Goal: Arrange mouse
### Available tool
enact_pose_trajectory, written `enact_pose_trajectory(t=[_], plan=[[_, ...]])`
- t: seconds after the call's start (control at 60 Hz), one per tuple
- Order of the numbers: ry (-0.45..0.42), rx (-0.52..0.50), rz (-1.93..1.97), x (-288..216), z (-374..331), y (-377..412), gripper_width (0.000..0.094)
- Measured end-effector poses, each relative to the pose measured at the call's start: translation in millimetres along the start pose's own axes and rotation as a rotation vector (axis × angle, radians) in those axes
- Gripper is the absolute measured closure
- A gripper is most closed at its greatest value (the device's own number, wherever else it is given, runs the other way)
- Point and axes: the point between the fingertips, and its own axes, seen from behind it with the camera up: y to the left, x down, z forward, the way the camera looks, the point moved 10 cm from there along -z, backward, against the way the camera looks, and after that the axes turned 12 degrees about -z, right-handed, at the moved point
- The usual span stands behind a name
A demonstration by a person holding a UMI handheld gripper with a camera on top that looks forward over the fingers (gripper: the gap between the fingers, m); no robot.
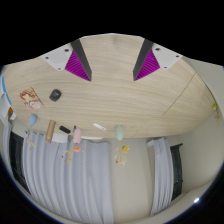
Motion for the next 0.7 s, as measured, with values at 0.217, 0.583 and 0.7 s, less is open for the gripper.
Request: enact_pose_trajectory(t=[0.217,0.583,0.7], plan=[[0.022,0.085,-0.022,30,-7,-51,0.0074],[0.067,0.216,0.053,90,-9,-167,0.0075],[0.067,0.239,0.06,105,-2,-198,0.0073]])
